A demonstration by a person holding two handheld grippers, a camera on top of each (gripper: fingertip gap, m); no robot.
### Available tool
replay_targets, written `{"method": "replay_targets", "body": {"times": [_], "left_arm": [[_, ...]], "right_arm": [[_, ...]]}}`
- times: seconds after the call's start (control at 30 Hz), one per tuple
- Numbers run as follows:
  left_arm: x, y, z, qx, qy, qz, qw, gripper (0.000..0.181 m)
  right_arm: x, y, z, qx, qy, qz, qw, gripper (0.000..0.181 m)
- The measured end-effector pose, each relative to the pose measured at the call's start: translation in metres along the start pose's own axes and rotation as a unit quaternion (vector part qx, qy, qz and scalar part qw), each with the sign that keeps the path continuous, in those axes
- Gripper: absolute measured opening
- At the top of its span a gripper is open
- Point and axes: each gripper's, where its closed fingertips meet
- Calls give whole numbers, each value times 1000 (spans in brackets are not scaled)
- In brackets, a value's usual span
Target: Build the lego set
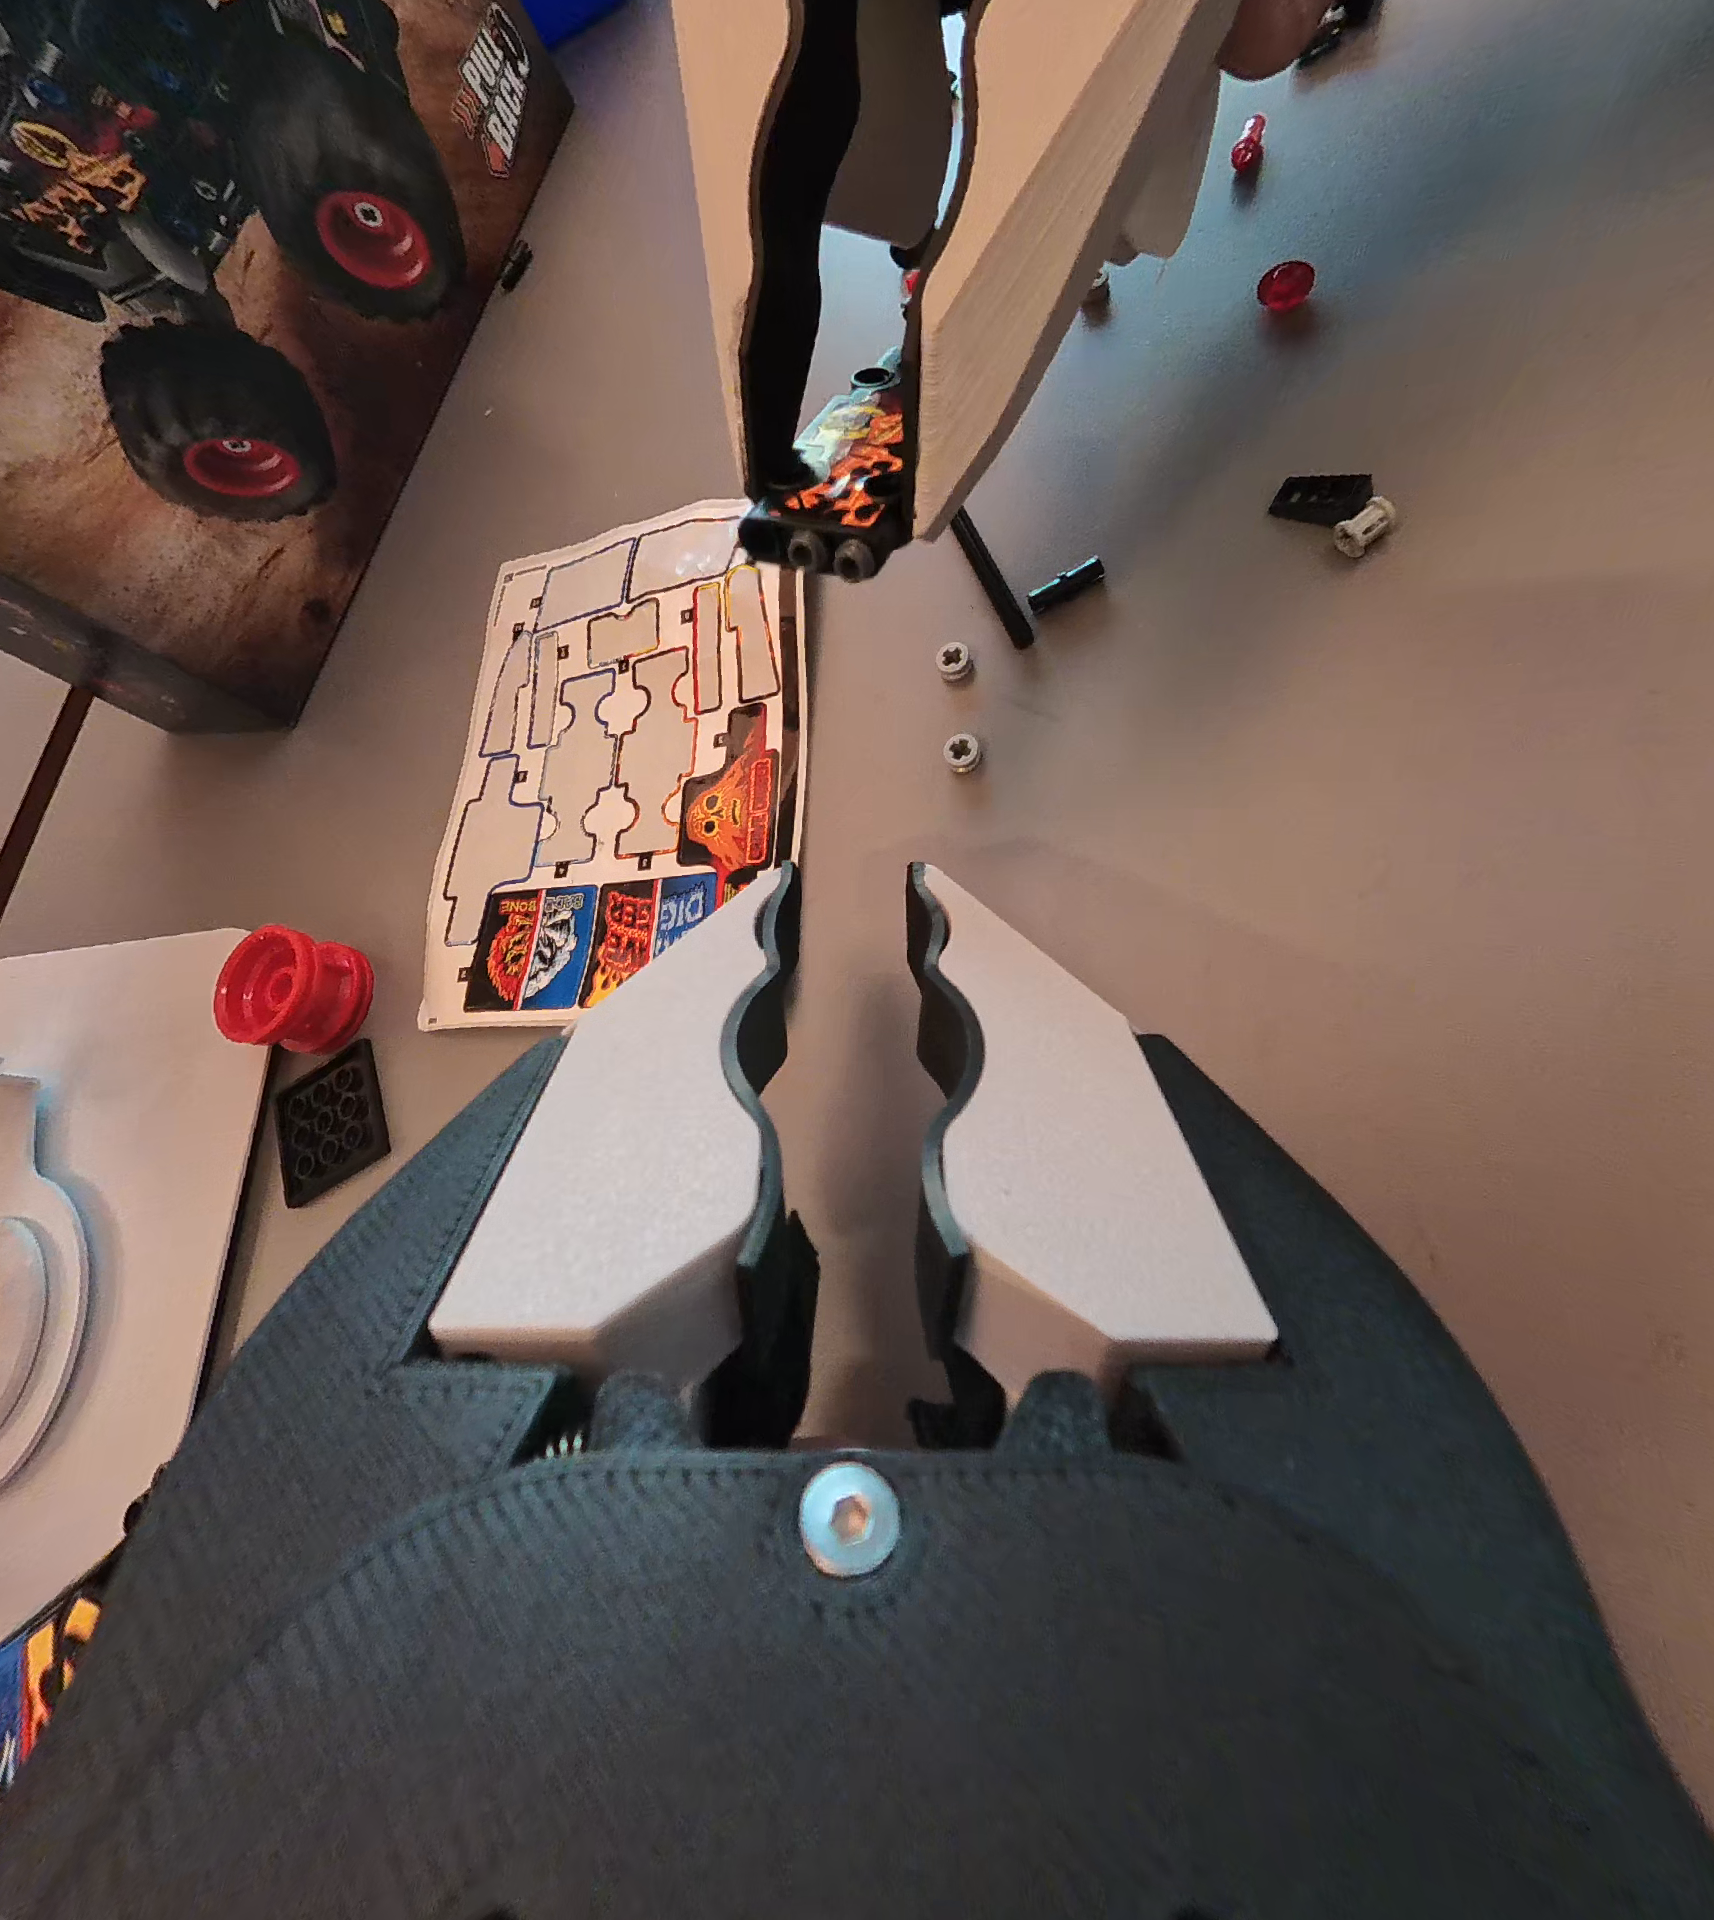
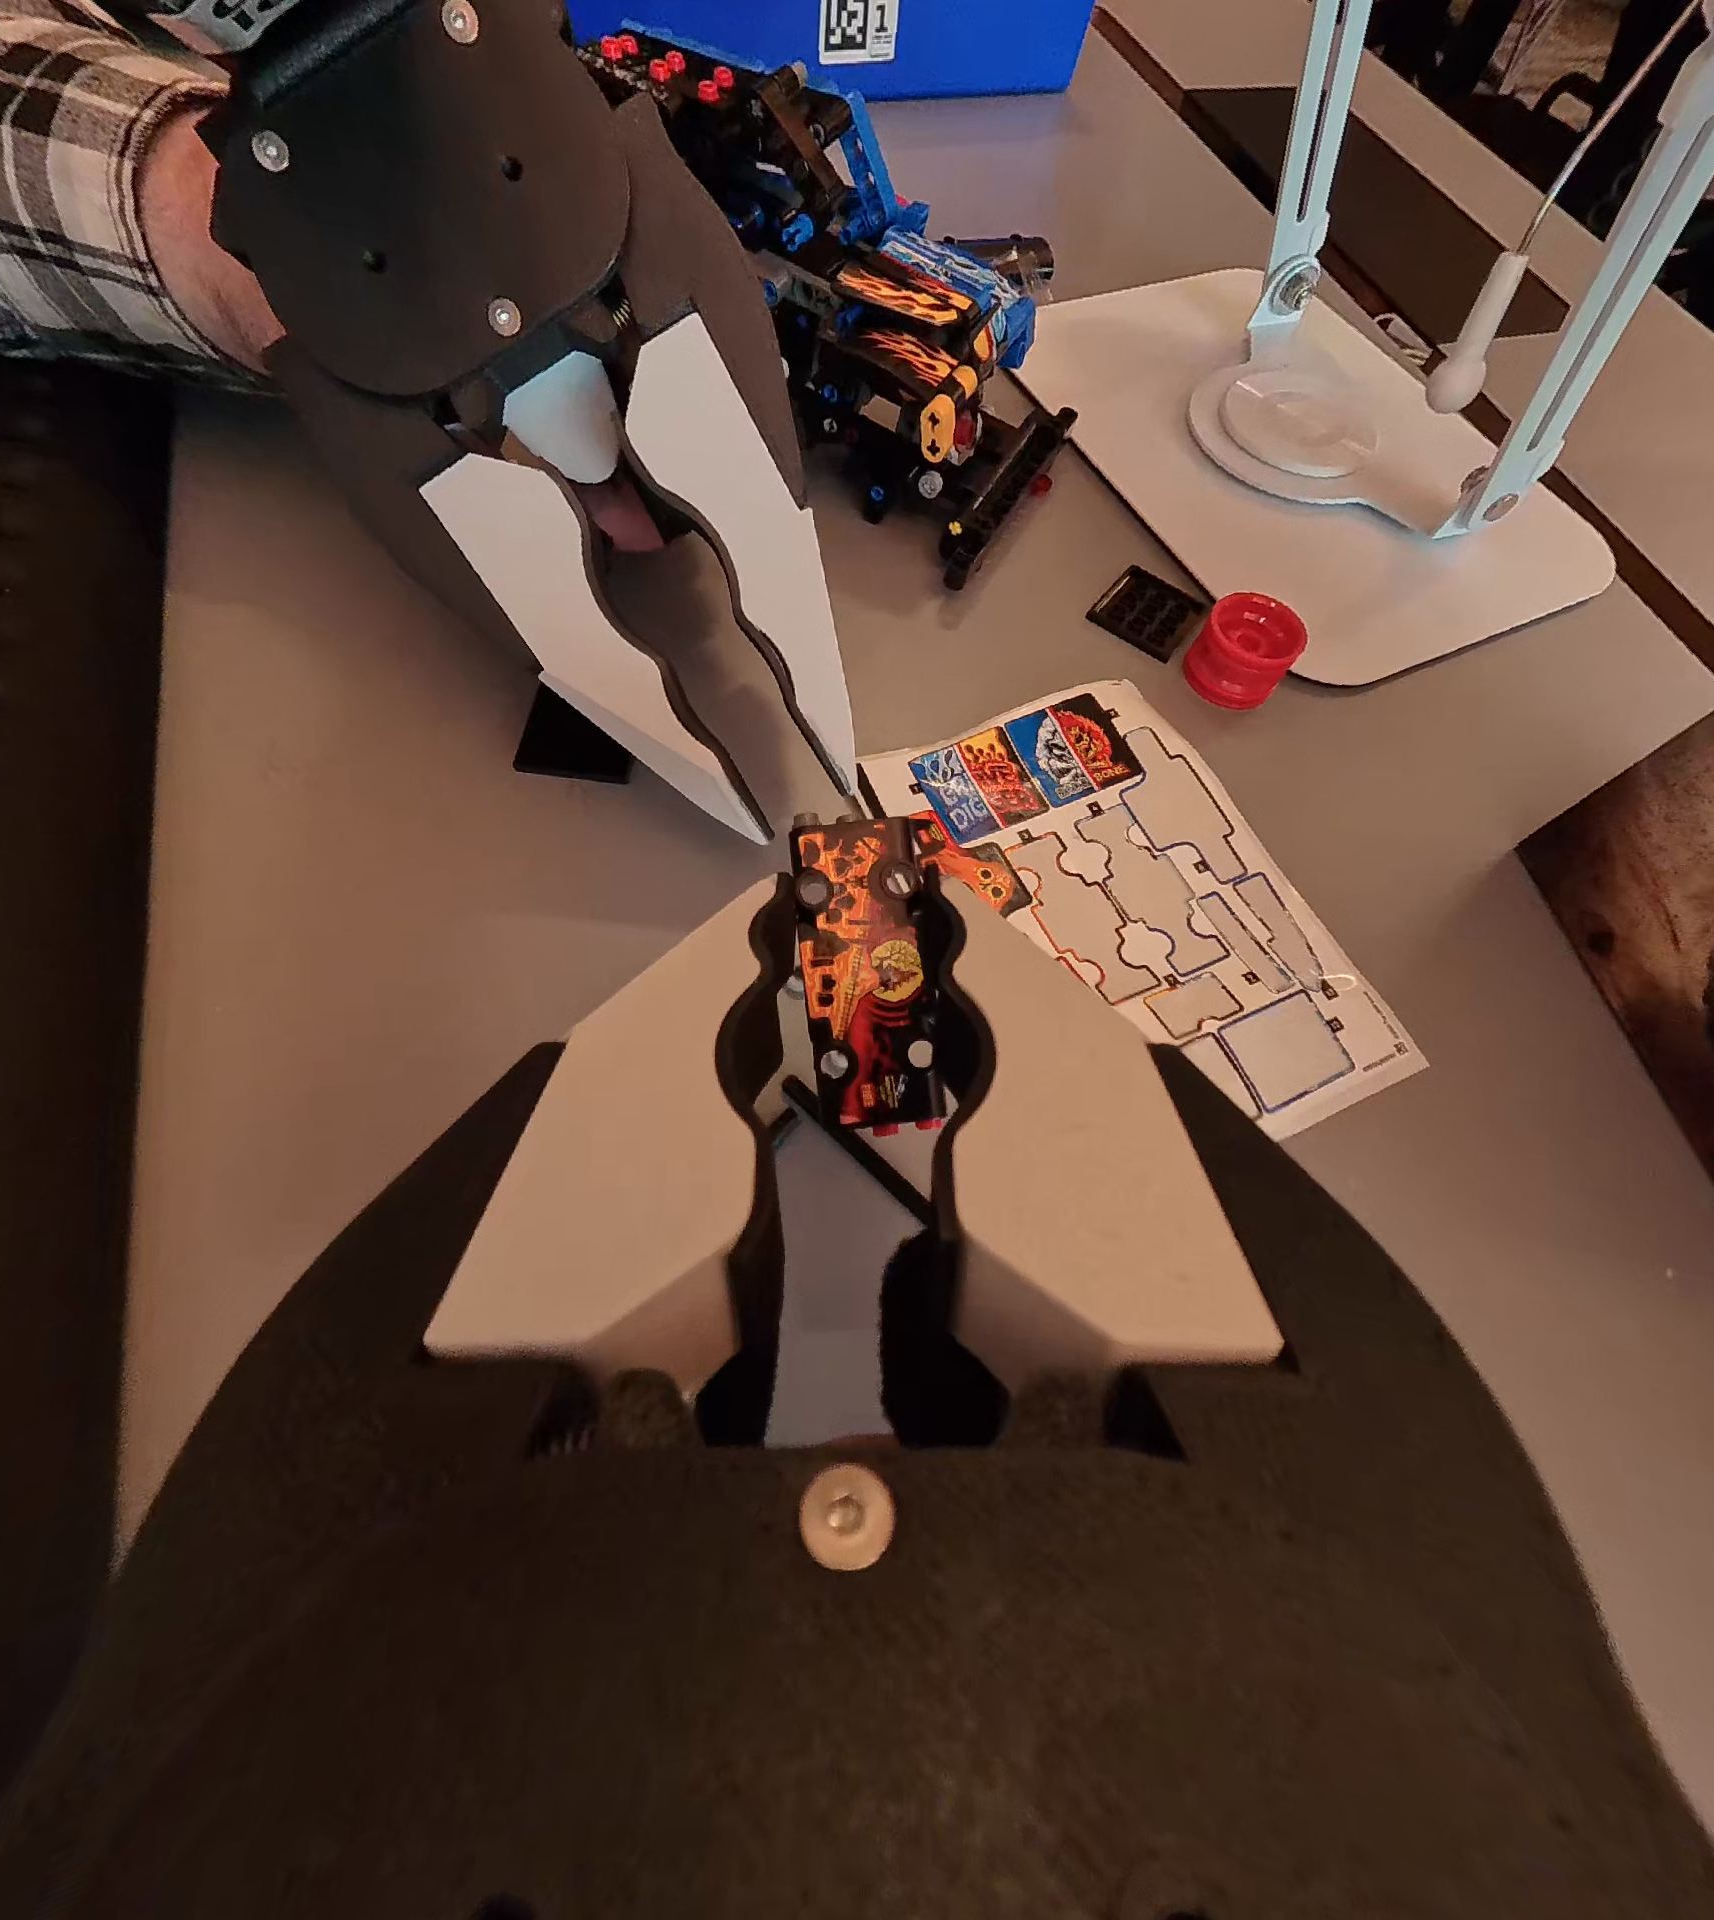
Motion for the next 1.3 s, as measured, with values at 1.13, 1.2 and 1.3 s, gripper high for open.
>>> {"method": "replay_targets", "body": {"times": [1.13, 1.2, 1.3], "left_arm": [[-109, 30, 95, 88, -21, -59, 994, 19], [-114, 31, 98, 107, -22, -69, 992, 19], [-122, 32, 98, 118, -31, -73, 990, 18]], "right_arm": [[92, 91, -78, -131, -67, -217, 965, 21], [92, 91, -77, -132, -63, -216, 965, 21], [94, 92, -76, -133, -57, -216, 966, 21]]}}
Point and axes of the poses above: each gripper's, where its closed fingertips meet, x back along the fingers, z out of its top, y = z × x across the jaws, and after that the axes turned 1 degree about x, right-handed
